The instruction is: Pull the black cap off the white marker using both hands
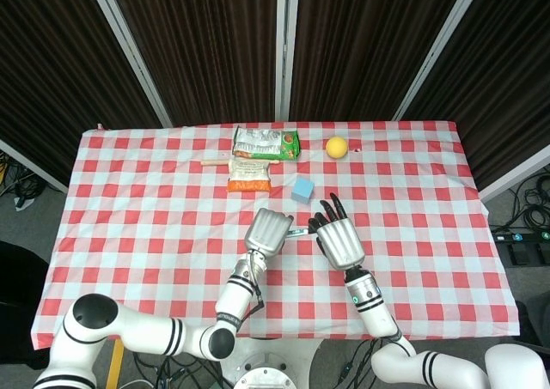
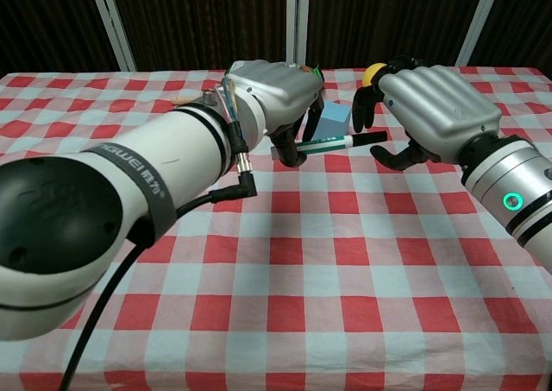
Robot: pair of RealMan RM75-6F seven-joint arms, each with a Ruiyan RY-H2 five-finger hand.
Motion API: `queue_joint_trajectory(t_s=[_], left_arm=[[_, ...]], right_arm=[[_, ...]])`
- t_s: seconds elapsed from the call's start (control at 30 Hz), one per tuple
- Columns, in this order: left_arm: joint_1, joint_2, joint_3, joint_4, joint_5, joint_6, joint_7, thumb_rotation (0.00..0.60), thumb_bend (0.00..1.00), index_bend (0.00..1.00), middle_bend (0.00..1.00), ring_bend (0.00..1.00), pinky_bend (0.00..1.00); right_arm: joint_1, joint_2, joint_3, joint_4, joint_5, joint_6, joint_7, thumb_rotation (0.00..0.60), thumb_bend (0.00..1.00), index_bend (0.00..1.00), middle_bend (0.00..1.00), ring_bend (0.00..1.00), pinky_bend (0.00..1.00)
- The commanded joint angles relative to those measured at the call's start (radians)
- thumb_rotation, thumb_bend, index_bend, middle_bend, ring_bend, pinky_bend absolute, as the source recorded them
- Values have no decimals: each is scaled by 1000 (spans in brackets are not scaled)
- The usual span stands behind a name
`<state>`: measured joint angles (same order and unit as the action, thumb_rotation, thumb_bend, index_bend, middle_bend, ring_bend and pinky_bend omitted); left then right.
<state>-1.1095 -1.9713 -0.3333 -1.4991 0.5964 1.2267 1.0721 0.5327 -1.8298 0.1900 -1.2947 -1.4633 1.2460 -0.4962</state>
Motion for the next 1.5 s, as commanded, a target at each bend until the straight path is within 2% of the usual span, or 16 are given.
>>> queue_joint_trajectory(t_s=[0.03, 0.63, 1.27, 1.5], left_arm=[[1, 3, 2, -6, 2, 4, -2, 600, 406, 561, 600, 967, 905], [3, 12, 9, -30, 9, 10, -18, 600, 406, 561, 600, 967, 905], [0, 18, 16, -35, -8, 11, -12, 600, 406, 560, 600, 967, 905], [19, 30, 35, -34, 4, 20, -30, 600, 405, 561, 600, 967, 905]], right_arm=[[2, -6, -1, 6, 1, 5, 5, 600, 252, 478, 439, 167, 73], [10, -25, -7, 39, 13, 17, 25, 600, 255, 485, 460, 177, 78], [18, -38, -1, 63, 10, 45, 40, 600, 278, 687, 614, 270, 105], [5, -27, -5, 83, 17, 56, 65, 600, 281, 720, 635, 280, 110]])
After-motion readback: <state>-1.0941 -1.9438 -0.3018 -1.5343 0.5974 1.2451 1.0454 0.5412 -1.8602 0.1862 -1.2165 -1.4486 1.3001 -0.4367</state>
